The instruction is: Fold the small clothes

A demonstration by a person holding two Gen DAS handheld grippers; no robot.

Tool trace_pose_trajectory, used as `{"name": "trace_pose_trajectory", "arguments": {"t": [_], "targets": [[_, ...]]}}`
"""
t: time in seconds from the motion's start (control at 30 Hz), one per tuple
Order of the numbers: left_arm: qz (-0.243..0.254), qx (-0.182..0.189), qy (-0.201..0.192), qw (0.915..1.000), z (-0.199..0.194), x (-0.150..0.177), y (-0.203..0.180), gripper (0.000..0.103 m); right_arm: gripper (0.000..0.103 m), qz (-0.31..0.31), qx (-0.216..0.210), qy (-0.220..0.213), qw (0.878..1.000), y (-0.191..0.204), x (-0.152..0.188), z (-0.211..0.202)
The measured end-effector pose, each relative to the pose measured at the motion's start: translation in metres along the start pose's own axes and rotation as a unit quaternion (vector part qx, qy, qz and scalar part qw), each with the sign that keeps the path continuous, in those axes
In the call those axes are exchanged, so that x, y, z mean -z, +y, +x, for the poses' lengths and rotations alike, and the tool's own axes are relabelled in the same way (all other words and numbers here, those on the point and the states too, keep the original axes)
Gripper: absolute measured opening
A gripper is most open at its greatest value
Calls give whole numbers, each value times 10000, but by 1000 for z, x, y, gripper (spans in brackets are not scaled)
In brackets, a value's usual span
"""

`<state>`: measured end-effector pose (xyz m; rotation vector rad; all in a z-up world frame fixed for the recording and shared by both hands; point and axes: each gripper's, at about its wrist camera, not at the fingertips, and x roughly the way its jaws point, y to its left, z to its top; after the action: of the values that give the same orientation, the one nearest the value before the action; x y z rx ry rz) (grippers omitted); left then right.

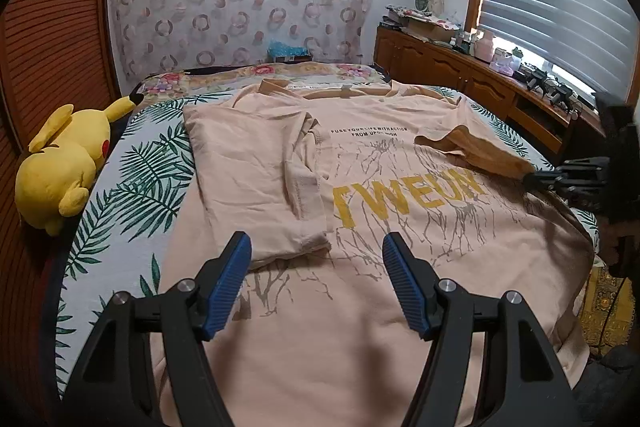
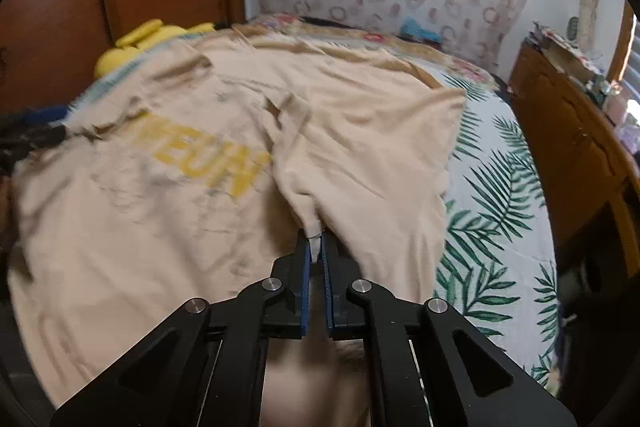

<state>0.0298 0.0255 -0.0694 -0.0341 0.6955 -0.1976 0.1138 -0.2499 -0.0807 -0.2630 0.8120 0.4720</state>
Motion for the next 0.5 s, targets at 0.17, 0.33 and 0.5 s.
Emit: {"name": "trace_pose_trajectory", "arguments": {"t": [0.17, 0.33, 0.5], "targets": [[-30, 6, -35, 10000, -2, -2, 1, 68, 3, -71, -409, -360, 9985, 15, -13, -29], [-21, -16, -35, 10000, -3, -4, 2, 68, 14, -30, -537, -361, 9979, 20, -19, -31], [-11, -55, 40, 10000, 2, -8, 6, 68, 27, 2, -460, -370, 9983, 21, -20, -29]]}}
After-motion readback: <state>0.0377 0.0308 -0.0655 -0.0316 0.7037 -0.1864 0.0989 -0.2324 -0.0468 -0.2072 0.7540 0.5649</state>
